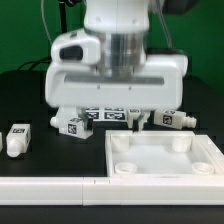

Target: Assemble one leg

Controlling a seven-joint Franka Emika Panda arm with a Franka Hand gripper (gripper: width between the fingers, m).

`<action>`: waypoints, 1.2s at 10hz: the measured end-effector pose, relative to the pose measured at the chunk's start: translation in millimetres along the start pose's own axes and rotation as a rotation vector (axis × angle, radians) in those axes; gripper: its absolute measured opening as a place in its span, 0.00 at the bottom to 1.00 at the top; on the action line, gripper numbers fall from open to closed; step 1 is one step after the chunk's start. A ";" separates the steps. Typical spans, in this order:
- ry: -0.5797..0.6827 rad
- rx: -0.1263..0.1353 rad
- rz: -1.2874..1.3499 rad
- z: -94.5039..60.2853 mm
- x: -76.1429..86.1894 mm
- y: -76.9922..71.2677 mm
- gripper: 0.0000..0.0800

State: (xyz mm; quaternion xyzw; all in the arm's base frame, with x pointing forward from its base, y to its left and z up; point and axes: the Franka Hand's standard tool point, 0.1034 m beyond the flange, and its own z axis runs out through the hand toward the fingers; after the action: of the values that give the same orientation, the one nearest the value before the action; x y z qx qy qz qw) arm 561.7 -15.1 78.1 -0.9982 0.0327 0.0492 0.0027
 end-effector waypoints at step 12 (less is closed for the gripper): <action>-0.216 -0.023 0.055 0.3 -93.5 -68.8 0.81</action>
Offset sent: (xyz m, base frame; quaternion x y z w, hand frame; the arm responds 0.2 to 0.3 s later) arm 0.0000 0.0000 0.0000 0.0000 0.0000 0.0000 1.0000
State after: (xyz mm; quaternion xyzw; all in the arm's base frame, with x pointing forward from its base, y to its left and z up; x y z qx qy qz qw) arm 473.4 59.6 87.2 -0.9858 0.0591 0.1569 -0.0065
